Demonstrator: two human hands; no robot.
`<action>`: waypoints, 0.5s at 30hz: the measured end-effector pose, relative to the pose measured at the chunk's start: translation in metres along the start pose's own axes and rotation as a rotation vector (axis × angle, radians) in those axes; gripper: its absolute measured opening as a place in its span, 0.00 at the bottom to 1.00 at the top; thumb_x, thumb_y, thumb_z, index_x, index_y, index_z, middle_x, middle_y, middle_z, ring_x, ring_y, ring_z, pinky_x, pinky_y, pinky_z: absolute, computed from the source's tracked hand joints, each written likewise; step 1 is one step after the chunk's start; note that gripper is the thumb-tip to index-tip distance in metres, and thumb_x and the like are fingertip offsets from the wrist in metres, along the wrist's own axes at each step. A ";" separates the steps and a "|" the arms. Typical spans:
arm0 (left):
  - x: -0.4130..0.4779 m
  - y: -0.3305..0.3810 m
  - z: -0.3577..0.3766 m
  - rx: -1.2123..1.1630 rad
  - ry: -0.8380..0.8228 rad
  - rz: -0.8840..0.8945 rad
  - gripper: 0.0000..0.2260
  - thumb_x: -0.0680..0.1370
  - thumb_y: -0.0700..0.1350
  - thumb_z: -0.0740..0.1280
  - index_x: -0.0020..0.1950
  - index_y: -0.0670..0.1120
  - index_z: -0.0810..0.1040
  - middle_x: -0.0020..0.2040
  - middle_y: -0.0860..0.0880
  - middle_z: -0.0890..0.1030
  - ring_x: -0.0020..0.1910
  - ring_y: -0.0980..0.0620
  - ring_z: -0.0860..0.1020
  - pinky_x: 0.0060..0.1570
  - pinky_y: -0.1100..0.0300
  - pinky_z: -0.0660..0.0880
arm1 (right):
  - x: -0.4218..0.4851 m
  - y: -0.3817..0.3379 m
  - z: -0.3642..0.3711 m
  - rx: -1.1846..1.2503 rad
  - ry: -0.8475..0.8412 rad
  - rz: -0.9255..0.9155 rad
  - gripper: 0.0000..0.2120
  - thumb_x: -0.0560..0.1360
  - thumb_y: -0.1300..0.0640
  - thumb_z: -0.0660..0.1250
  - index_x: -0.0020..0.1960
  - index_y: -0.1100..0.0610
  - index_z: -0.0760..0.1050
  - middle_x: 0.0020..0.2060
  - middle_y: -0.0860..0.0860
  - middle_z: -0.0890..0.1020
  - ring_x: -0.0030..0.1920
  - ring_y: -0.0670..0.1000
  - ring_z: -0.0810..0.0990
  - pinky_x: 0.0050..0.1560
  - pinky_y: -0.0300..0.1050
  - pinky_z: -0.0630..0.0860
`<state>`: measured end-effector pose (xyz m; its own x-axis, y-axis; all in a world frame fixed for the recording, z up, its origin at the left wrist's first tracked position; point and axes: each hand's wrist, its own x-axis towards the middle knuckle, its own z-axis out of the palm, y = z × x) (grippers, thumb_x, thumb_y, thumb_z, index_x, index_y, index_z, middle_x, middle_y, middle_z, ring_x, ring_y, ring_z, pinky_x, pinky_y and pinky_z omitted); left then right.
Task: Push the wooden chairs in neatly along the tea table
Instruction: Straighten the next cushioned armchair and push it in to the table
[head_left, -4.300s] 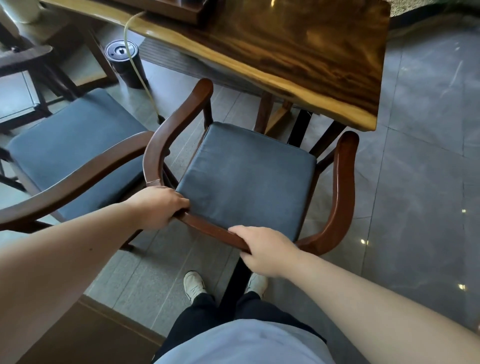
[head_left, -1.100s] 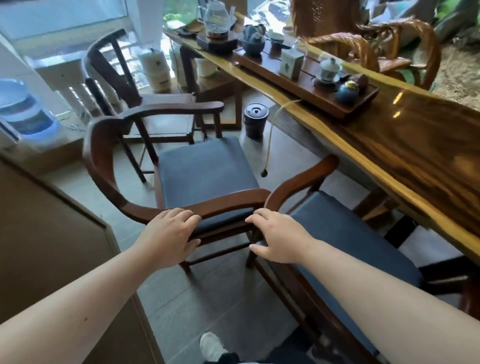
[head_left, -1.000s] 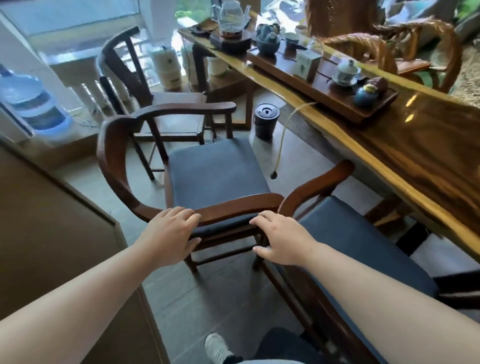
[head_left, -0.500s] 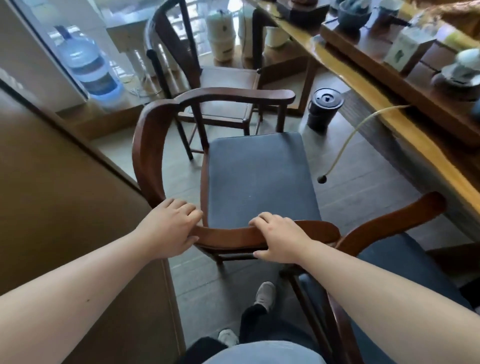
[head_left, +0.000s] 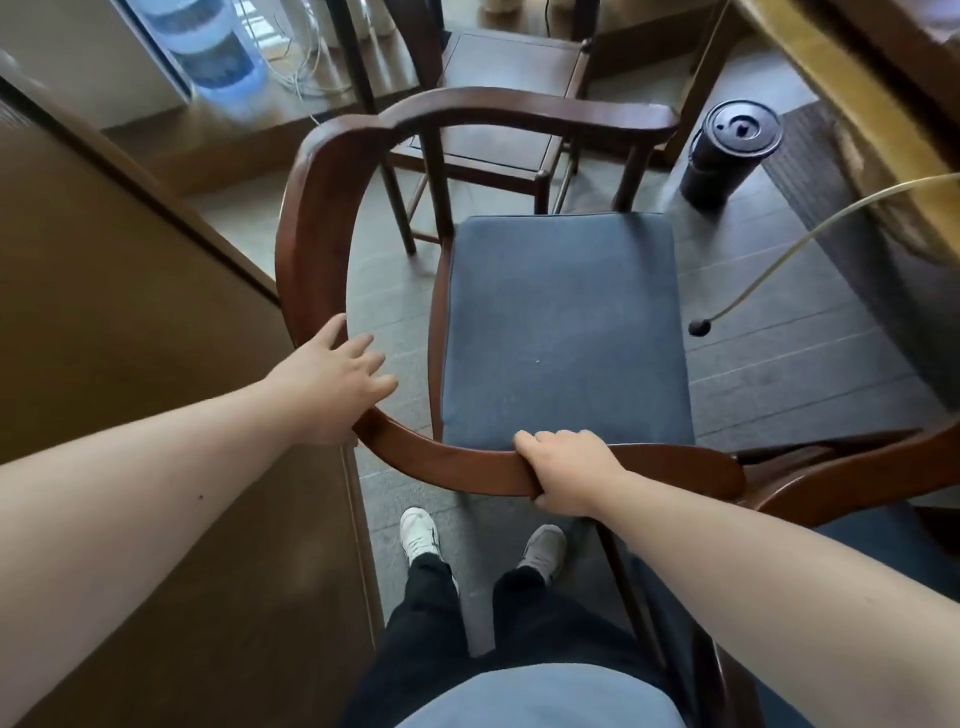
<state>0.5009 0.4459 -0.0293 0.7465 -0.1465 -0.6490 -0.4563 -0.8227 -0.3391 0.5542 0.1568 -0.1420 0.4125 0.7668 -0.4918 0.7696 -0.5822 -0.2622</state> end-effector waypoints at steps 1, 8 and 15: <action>0.002 -0.003 0.003 0.002 -0.049 -0.003 0.30 0.70 0.58 0.68 0.69 0.52 0.64 0.67 0.45 0.70 0.71 0.41 0.61 0.71 0.36 0.51 | 0.002 0.003 -0.002 -0.003 0.003 -0.018 0.23 0.65 0.48 0.71 0.53 0.51 0.62 0.49 0.52 0.78 0.50 0.59 0.79 0.40 0.50 0.70; 0.004 -0.011 0.032 -0.039 0.100 0.013 0.14 0.78 0.51 0.58 0.63 0.57 0.72 0.61 0.53 0.76 0.67 0.48 0.67 0.72 0.45 0.52 | 0.010 0.021 -0.013 -0.087 -0.091 -0.166 0.22 0.62 0.45 0.68 0.46 0.51 0.59 0.41 0.50 0.78 0.42 0.57 0.80 0.30 0.46 0.62; 0.026 0.030 0.001 -0.107 0.271 0.116 0.16 0.76 0.60 0.61 0.61 0.55 0.72 0.53 0.53 0.78 0.56 0.47 0.73 0.63 0.48 0.60 | -0.024 0.085 -0.027 -0.186 -0.141 -0.079 0.24 0.59 0.40 0.67 0.48 0.47 0.61 0.45 0.48 0.79 0.47 0.56 0.81 0.34 0.47 0.65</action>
<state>0.5060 0.4184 -0.0566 0.8011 -0.3719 -0.4689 -0.5028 -0.8432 -0.1903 0.6230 0.0963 -0.1304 0.2849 0.7550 -0.5906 0.8787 -0.4519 -0.1538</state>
